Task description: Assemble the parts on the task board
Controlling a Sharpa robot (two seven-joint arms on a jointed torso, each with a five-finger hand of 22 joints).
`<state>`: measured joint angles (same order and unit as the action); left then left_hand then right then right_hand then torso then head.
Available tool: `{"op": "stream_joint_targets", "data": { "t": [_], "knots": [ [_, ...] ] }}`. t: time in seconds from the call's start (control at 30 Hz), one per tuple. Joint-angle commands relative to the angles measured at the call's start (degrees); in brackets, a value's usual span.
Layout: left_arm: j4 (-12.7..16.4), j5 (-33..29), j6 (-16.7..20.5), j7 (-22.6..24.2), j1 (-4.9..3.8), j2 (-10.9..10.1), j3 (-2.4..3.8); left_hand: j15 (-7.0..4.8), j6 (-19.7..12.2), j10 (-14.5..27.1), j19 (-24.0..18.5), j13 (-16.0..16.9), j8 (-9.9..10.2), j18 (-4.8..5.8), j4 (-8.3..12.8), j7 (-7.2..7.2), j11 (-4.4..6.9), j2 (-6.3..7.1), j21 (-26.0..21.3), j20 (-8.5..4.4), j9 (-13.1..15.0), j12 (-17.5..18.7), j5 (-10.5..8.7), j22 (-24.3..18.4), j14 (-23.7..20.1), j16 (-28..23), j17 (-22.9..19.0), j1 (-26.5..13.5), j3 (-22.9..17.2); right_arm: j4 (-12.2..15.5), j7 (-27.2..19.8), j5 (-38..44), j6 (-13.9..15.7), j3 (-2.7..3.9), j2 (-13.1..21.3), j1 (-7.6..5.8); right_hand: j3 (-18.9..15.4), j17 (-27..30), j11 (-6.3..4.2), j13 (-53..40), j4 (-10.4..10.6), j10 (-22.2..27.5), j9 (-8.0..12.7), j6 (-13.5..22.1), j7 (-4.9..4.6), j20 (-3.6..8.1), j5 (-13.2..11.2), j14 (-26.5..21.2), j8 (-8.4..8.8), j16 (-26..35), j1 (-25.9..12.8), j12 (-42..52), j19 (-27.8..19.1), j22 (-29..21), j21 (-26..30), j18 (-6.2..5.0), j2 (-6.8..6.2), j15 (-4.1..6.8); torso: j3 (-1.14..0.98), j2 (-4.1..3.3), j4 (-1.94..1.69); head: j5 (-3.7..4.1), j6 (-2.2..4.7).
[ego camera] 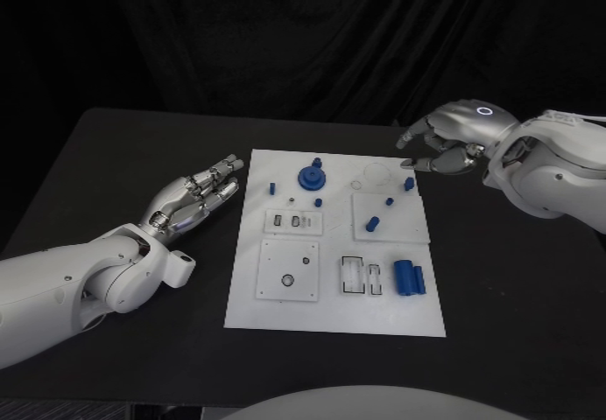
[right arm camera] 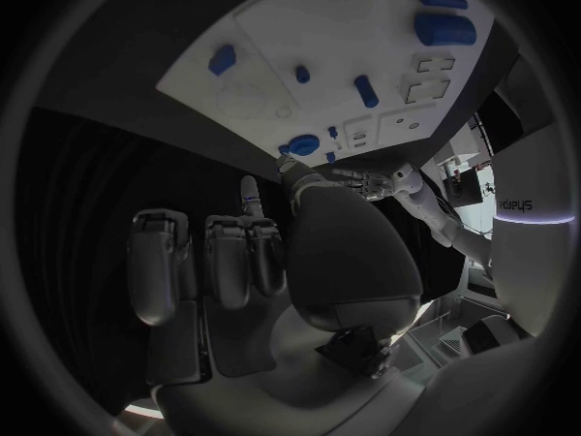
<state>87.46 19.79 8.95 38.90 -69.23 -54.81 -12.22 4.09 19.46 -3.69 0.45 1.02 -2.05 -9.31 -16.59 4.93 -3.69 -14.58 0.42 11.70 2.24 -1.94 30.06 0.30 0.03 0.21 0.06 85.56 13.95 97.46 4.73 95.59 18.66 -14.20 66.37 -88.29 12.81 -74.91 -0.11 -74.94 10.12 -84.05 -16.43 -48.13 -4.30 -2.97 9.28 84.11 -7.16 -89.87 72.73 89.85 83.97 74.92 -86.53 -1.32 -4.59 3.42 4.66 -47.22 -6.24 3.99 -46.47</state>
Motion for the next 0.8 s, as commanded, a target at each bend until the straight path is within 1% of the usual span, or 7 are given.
{"op": "stream_joint_targets", "data": {
  "t": [0.03, 0.2, 0.37, 0.43, 0.53, 0.73, 0.8],
  "knots": [
    [0.20, 0.11, -0.07, 6.50, -0.05, 0.04, 0.04, 0.31, 0.34, -0.01, 0.00, -0.07, -0.30, -1.09, 0.05, 0.15, -0.34, 0.08, 0.09, 0.57, 0.03, 0.17, 0.48, 0.07, -0.03, -0.21, -0.06, 0.40, -0.34, 0.41, 1.18, 0.28, 1.12, -0.07, 1.40, 0.91, 0.05, -15.09, -0.48, -15.06, 0.46, -5.95, 0.00, 0.72, -0.02, 0.29, -0.05, 5.89, 0.49, -0.13, -0.34, 0.15, 3.92, 13.62, -0.14, 0.36, -0.23, 0.44, 0.06, 0.03, 0.11, 0.02, 0.02],
    [0.15, 0.11, -0.13, 6.51, -0.04, 0.11, 0.04, 0.31, 0.34, -0.01, 0.00, -0.07, -0.30, -1.09, 0.05, 0.15, -0.34, 0.08, 0.09, 0.57, 0.03, 0.17, 0.48, 0.07, -0.03, -0.21, -0.06, 0.40, -0.34, -0.89, 1.83, 0.27, 1.23, -0.11, 2.56, 1.98, -0.32, -15.09, -0.56, -15.06, 1.20, -5.95, 0.22, 1.96, 0.06, 0.38, -0.43, 5.89, 1.40, -0.13, -0.11, 0.15, 3.80, 13.57, 0.06, 0.31, -0.51, 0.51, 0.06, -0.08, 0.10, 0.33, -0.06],
    [0.07, 0.11, -0.21, 6.52, -0.04, 0.25, 0.04, 0.32, 0.36, 0.00, 0.00, -0.08, -0.29, -1.10, 0.02, 0.16, -0.35, 0.10, 0.09, 0.57, 0.03, 0.17, 0.70, 0.07, -0.03, -0.21, -0.06, 0.33, -0.33, -2.55, 2.57, 0.27, 1.29, -0.12, 2.44, 2.78, -0.86, -15.09, -0.54, -15.06, 2.34, -5.95, 0.38, 2.66, 0.01, 0.40, -1.66, 5.89, 2.01, -0.13, -0.09, 0.15, 3.56, 13.45, 0.46, 0.20, -0.84, 0.51, -0.02, -0.19, -0.04, 0.71, 0.20],
    [0.03, 0.11, -0.24, 6.53, -0.03, 0.26, 0.04, 0.32, 0.37, 0.00, -0.01, -0.08, -0.29, -1.10, 0.01, 0.16, -0.35, 0.10, 0.09, 0.57, 0.03, 0.17, 0.76, 0.07, -0.03, -0.21, -0.06, 0.31, -0.33, -3.04, 2.71, 0.27, 1.23, -0.12, 2.23, 3.10, -1.04, -15.09, -0.51, -15.06, 2.79, -5.95, 0.38, 2.69, -0.02, 0.39, -2.21, 5.89, 2.11, -0.13, -0.08, 0.15, 3.45, 13.38, 0.64, 0.16, -0.93, 0.50, -0.01, -0.19, 0.10, 0.71, 0.18],
    [-0.01, 0.11, -0.28, 6.52, -0.03, 0.25, 0.04, 0.32, 0.37, 0.00, -0.01, -0.08, -0.29, -1.10, 0.01, 0.16, -0.35, 0.10, 0.09, 0.57, 0.03, 0.17, 0.76, 0.07, -0.03, -0.21, -0.06, 0.31, -0.33, -3.58, 2.86, 0.27, 1.01, -0.13, 1.86, 3.66, -1.18, -15.09, -0.48, -15.06, 3.13, -5.95, 0.37, 2.61, -0.08, 0.38, -2.59, 5.89, 2.12, -0.13, -0.07, 0.15, 3.39, 13.36, 0.74, 0.13, -0.99, 0.47, -0.06, -0.24, 0.16, 0.81, 0.25],
    [-0.08, 0.11, -0.37, 6.51, -0.02, 0.32, 0.04, 0.32, 0.32, 0.01, 0.00, -0.08, -0.27, -1.10, 0.00, 0.17, -0.36, 0.12, 0.09, 0.57, 0.02, 0.17, 0.89, 0.07, -0.03, -0.21, -0.06, 0.27, -0.33, -4.36, 3.13, 0.26, 0.57, -0.13, 1.15, 4.59, -1.29, -15.09, -0.44, -15.06, 3.44, -5.95, 0.34, 2.52, -0.13, 0.36, -2.96, 5.89, 2.12, -0.13, -0.04, 0.15, 3.29, 13.30, 0.91, 0.09, -1.04, 0.45, -0.04, -0.21, -0.16, 1.51, 0.49],
    [-0.11, 0.11, -0.40, 6.51, -0.01, 0.34, 0.04, 0.32, 0.32, 0.01, 0.00, -0.08, -0.27, -1.10, 0.00, 0.17, -0.36, 0.12, 0.09, 0.57, 0.02, 0.17, 0.89, 0.07, -0.03, -0.21, -0.06, 0.27, -0.33, -4.67, 3.24, 0.26, 0.41, -0.13, 0.89, 4.86, -1.32, -15.09, -0.42, -15.06, 3.52, -5.95, 0.33, 2.47, -0.15, 0.36, -3.04, 5.89, 2.11, -0.13, -0.03, 0.15, 3.16, 13.21, 1.12, 0.03, -1.04, 0.44, -0.04, -0.21, -0.18, 1.62, 0.55]
  ]
}}
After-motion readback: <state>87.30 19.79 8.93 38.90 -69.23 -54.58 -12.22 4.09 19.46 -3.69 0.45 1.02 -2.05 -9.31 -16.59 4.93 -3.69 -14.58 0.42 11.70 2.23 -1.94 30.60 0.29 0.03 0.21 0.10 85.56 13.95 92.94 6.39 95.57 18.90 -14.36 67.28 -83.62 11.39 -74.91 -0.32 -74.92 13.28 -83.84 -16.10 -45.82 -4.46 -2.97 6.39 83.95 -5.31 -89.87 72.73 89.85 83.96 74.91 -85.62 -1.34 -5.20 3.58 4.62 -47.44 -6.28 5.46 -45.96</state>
